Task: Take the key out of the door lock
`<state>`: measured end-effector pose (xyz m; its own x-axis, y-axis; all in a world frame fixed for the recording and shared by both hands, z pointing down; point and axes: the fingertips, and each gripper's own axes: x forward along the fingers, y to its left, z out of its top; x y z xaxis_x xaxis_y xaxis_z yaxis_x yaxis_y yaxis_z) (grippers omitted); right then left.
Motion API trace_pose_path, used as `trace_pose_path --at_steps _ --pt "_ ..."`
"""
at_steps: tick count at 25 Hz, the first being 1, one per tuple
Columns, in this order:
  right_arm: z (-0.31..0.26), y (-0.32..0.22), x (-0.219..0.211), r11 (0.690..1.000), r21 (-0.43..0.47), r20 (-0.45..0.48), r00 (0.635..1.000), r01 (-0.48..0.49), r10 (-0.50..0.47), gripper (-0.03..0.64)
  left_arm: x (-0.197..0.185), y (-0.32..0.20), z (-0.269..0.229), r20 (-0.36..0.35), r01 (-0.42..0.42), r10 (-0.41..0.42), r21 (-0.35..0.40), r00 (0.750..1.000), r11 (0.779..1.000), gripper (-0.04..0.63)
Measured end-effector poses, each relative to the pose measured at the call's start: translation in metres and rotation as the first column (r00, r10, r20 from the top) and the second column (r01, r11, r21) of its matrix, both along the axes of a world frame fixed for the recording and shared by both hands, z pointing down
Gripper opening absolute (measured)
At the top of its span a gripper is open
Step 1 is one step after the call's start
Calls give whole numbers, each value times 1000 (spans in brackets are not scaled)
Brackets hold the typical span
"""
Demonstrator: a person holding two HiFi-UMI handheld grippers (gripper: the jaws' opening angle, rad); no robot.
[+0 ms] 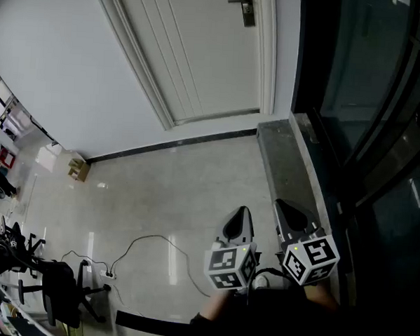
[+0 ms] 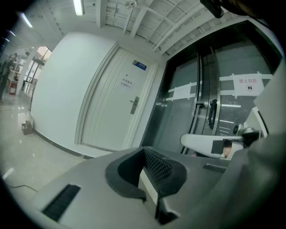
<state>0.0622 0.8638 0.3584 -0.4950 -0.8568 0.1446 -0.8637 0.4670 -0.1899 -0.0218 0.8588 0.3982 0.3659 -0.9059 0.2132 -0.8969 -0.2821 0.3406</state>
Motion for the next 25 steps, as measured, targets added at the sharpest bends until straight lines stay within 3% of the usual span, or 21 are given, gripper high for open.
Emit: trace_pose_path --at_steps 3,14,25 --pt "0 3 0 1000 -3 -5 1000 1 -1 0 3 5 -1 -13 -7 6 -31 1000 999 0" --pt "5 2 -4 1000 -17 6 1000 -2 2 2 -5 4 5 -8 1 -1 -17 1000 1000 0" --pt "7 -13 -21 999 -13 23 999 -47 47 2 -35 -8 14 -37 3 -5 -47 999 999 0"
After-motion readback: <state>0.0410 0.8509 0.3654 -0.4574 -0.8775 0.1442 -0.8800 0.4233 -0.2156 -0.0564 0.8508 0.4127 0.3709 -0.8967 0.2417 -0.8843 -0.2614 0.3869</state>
